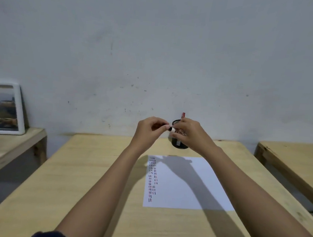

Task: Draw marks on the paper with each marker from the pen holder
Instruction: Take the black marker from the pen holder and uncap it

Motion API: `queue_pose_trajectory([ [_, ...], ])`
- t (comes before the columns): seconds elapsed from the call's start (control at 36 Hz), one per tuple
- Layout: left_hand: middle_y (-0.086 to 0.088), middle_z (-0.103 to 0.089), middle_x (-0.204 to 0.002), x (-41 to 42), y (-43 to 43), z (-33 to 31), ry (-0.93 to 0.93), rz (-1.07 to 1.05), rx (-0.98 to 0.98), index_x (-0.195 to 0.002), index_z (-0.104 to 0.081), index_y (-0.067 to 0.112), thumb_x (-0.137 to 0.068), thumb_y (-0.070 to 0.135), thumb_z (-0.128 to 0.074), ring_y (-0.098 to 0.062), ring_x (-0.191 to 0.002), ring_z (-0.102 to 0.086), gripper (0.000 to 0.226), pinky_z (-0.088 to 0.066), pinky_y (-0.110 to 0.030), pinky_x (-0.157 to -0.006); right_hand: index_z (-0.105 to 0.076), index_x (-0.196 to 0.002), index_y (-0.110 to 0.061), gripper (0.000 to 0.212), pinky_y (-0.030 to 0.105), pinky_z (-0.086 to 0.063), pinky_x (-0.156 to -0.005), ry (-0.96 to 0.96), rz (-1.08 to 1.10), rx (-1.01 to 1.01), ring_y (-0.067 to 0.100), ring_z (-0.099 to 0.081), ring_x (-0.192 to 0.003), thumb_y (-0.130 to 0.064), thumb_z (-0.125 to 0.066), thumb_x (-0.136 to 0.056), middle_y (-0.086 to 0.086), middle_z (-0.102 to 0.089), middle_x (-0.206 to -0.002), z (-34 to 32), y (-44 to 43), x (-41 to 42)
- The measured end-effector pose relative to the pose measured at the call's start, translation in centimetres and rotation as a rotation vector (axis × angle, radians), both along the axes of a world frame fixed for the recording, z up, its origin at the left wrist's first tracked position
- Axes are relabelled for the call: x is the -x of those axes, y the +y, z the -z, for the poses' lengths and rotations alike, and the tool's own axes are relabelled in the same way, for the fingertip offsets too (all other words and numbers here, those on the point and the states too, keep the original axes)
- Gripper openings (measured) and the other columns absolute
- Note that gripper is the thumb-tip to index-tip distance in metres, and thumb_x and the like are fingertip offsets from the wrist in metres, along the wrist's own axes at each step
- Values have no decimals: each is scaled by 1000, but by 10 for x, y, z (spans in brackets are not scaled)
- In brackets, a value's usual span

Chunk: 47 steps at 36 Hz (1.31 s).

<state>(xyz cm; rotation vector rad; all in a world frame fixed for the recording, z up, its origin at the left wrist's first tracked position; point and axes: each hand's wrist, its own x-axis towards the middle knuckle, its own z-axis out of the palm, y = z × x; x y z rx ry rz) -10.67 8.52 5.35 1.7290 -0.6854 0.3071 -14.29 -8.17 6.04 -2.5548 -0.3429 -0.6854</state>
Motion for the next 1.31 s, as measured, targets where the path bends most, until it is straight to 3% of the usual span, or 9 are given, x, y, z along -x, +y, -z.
queue_pose_trajectory([
  [0.25,-1,-69,-78,-5,30,21,187,-19,213,-86,-70,13,-85,8,-65,-2,-70,-64,7,-51,-17,-77,-74,-89,-19,12,9,-44,-61,202,-101,-513,5,-60,-64,-19,-73,-78,4,-70,-76,15,-18,16],
  [0.31,-4,-68,-78,-5,31,29,218,-12,210,-89,-70,7,-85,7,-64,-4,-70,-64,7,-53,-19,-78,-74,-90,-15,14,11,-46,-59,219,-115,-648,4,-62,-61,-15,-74,-76,1,-70,-75,20,-21,17],
  [0.53,-6,-68,-80,4,19,46,281,84,242,-92,-68,6,-84,-1,-63,-7,-70,-67,12,-56,-21,-81,-66,-79,-10,6,8,-51,-57,250,-157,-1522,3,-61,-56,-4,-67,-80,-4,-64,-63,44,-6,19],
  [0.61,-6,-68,-79,6,14,48,283,99,226,-92,-69,6,-83,-1,-64,-6,-68,-68,12,-56,-20,-80,-63,-79,-10,6,8,-52,-57,268,-198,-1738,3,-62,-54,-6,-64,-84,-5,-65,-60,51,8,18],
  [0.69,-5,-67,-75,4,11,51,271,89,174,-84,-69,12,-86,2,-61,-7,-65,-66,13,-56,-20,-76,-63,-83,-7,5,10,-54,-60,307,-220,-1754,4,-65,-57,-10,-62,-86,-2,-64,-66,59,20,13],
  [0.92,-4,-61,-67,2,16,55,258,53,45,-90,-66,5,-91,6,-55,0,-52,-58,12,-50,-13,-61,-59,-82,-2,9,10,-53,-60,249,-258,-1715,5,-64,-59,-5,-55,-90,3,-57,-77,64,25,4],
  [1.06,-5,-61,-67,1,21,59,279,66,47,-91,-66,5,-92,4,-53,0,-52,-59,12,-51,-13,-61,-60,-81,-2,12,10,-52,-60,253,-295,-1599,5,-62,-54,-4,-54,-91,0,-61,-66,64,25,3],
  [1.19,-3,-63,-66,-1,29,64,335,82,96,-95,-65,0,-92,4,-52,0,-52,-60,14,-52,-13,-61,-59,-86,0,7,11,-54,-67,287,-346,-1448,7,-64,-58,0,-52,-89,8,-58,-79,58,25,1],
  [1.31,8,-64,-56,-5,46,66,436,43,170,-94,-66,-5,-92,7,-53,0,-50,-57,18,-50,-11,-58,-62,-88,-2,8,12,-55,-72,276,-384,-1462,8,-66,-65,0,-55,-84,2,-68,-76,56,20,2],
])
